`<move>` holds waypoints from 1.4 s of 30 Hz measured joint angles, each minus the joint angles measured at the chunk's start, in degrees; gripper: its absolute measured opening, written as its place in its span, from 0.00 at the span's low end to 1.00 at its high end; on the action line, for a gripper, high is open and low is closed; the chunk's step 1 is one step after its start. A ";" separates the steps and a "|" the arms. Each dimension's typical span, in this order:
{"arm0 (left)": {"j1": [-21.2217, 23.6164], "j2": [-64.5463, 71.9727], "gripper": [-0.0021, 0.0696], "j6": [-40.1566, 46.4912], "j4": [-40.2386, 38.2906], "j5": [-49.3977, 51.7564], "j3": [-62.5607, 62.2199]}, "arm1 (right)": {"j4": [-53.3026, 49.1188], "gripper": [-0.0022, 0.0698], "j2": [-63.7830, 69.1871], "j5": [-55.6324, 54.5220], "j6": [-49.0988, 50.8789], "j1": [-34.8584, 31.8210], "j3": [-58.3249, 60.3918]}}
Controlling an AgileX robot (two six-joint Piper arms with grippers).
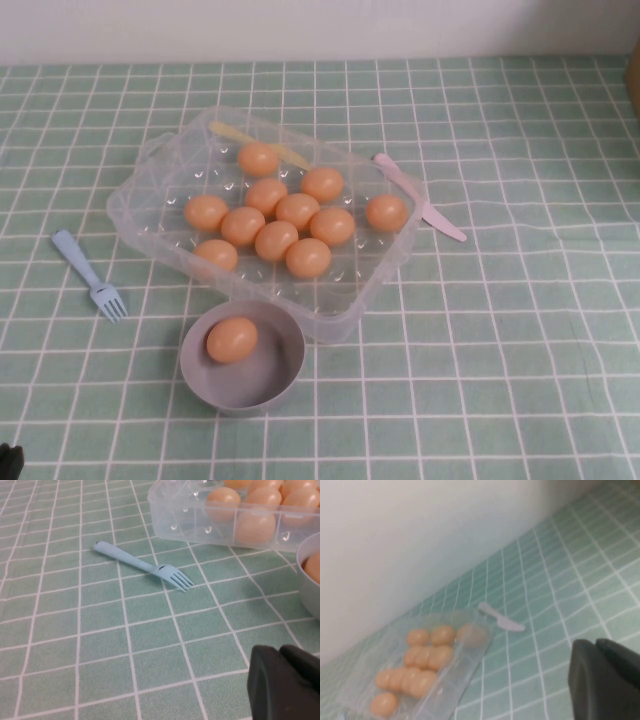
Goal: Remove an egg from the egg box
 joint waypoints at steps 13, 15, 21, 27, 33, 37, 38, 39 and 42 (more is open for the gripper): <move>0.00 0.00 0.02 0.00 0.00 0.00 0.00 | -11.11 0.01 28.44 35.10 -0.21 0.00 -26.21; 0.00 0.00 0.02 0.00 0.00 0.00 0.00 | -12.72 0.01 32.71 38.23 -1.20 0.00 -29.37; 0.00 0.00 0.02 0.00 0.00 0.10 0.00 | -14.60 0.01 46.33 42.27 -5.55 0.26 -37.85; 0.00 0.00 0.02 0.00 0.00 0.10 0.00 | -18.39 0.01 60.95 42.94 -6.95 8.63 -47.51; 0.00 0.00 0.02 0.00 0.00 0.10 0.00 | -22.27 0.01 75.05 42.94 -7.42 19.69 -60.31; 0.00 0.00 0.02 0.00 0.00 0.10 0.00 | -24.03 0.01 83.95 43.25 -7.88 25.05 -69.53; 0.00 0.00 0.02 0.00 0.00 0.10 0.00 | -24.18 0.01 86.18 43.42 -8.42 26.07 -71.94; 0.00 0.00 0.02 0.00 0.00 0.10 0.00 | -24.24 0.01 87.91 43.57 -9.11 26.80 -74.30; 0.00 0.00 0.02 0.00 0.00 0.10 0.00 | -24.33 0.02 93.94 45.16 -10.91 28.87 -80.82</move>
